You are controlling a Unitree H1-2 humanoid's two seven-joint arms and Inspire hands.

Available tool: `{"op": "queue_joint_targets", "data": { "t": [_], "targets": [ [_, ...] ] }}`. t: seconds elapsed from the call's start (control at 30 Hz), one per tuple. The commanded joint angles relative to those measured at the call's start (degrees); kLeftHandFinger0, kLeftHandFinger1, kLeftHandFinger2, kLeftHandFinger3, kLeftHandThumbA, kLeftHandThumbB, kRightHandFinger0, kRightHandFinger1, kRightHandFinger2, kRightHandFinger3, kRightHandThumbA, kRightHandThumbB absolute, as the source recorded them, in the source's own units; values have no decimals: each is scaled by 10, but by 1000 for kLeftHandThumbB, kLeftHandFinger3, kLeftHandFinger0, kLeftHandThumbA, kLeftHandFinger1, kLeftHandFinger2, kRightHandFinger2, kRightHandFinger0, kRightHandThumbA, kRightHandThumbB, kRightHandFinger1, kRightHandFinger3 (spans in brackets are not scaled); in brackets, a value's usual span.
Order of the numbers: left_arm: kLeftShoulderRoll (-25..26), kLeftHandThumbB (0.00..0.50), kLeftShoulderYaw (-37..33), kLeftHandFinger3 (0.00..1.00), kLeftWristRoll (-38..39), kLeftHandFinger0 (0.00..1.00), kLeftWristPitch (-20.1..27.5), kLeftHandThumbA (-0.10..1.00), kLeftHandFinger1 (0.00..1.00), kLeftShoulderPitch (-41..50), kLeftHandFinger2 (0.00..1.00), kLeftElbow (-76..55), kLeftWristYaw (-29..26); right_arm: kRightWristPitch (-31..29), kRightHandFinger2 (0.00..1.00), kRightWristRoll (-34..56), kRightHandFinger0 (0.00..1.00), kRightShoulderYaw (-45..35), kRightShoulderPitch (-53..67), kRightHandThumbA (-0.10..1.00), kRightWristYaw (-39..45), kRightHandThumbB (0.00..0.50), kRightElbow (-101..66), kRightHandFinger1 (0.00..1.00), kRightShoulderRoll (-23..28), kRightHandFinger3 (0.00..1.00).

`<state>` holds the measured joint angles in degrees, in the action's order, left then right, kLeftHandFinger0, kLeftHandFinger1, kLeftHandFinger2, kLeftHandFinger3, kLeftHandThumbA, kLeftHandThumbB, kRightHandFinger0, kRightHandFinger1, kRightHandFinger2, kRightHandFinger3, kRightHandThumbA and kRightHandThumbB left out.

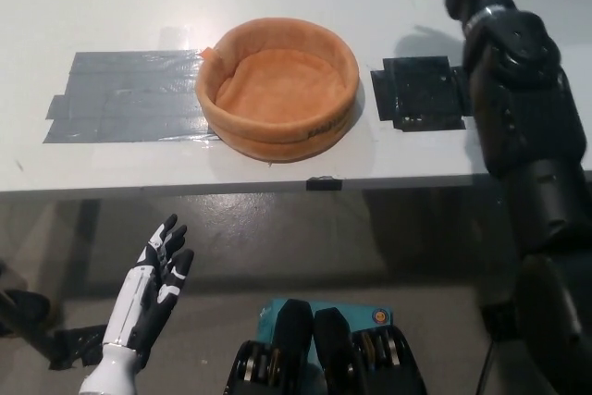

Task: A person hands a emotional support dumpling to the robot which it grabs with its right hand and places in the soft place kept infront of it in the centre of the desk

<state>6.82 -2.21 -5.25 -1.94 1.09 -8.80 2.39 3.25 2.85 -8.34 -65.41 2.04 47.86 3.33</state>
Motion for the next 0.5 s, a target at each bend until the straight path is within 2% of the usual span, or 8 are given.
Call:
{"op": "queue_joint_targets", "data": {
  "t": [0.0, 0.03, 0.07, 0.1, 0.13, 0.2, 0.27, 0.47],
  "targets": [
    [2, 35, 3, 1000, 1, 1000, 8, 848, 1000, -12, 1000, -17, 2, -23, 397, -52, 0, 56, -65, -100, -12, 144, 9, 293, -9, 304],
    [3, 40, 2, 1000, -6, 1000, 8, 858, 1000, -13, 1000, -18, 0, -44, 410, -90, 0, 90, -72, -100, -32, 173, 25, 252, -10, 325],
    [4, 48, 0, 1000, -12, 1000, 10, 886, 1000, -13, 1000, -18, -1, -54, 534, -121, 0, 121, -79, -100, -53, 195, 45, 315, -12, 389],
    [5, 52, -1, 1000, -16, 1000, 11, 895, 1000, -13, 1000, -18, -2, -62, 595, -140, 0, 144, -84, -100, -69, 196, 61, 340, -13, 428],
    [5, 54, -1, 1000, -13, 1000, 9, 897, 1000, -13, 1000, -19, 0, -61, 730, -132, 4, 148, -86, -100, -67, 181, 74, 420, -19, 544],
    [4, 62, -1, 1000, -9, 1000, 7, 894, 1000, -14, 1000, -20, 2, -68, 841, -143, 16, 172, -89, -100, -71, 145, 100, 496, -25, 719],
    [5, 46, 0, 1000, -7, 1000, 10, 884, 1000, -16, 1000, -19, 3, -89, 869, -160, 15, 207, -91, -100, -78, 139, 141, 529, -31, 824],
    [4, 68, 1, 1000, 0, 1000, 5, 855, 1000, -17, 1000, -24, 5, -121, 866, -181, 6, 258, -87, -100, -98, 157, 225, 517, -49, 814]
  ]
}}
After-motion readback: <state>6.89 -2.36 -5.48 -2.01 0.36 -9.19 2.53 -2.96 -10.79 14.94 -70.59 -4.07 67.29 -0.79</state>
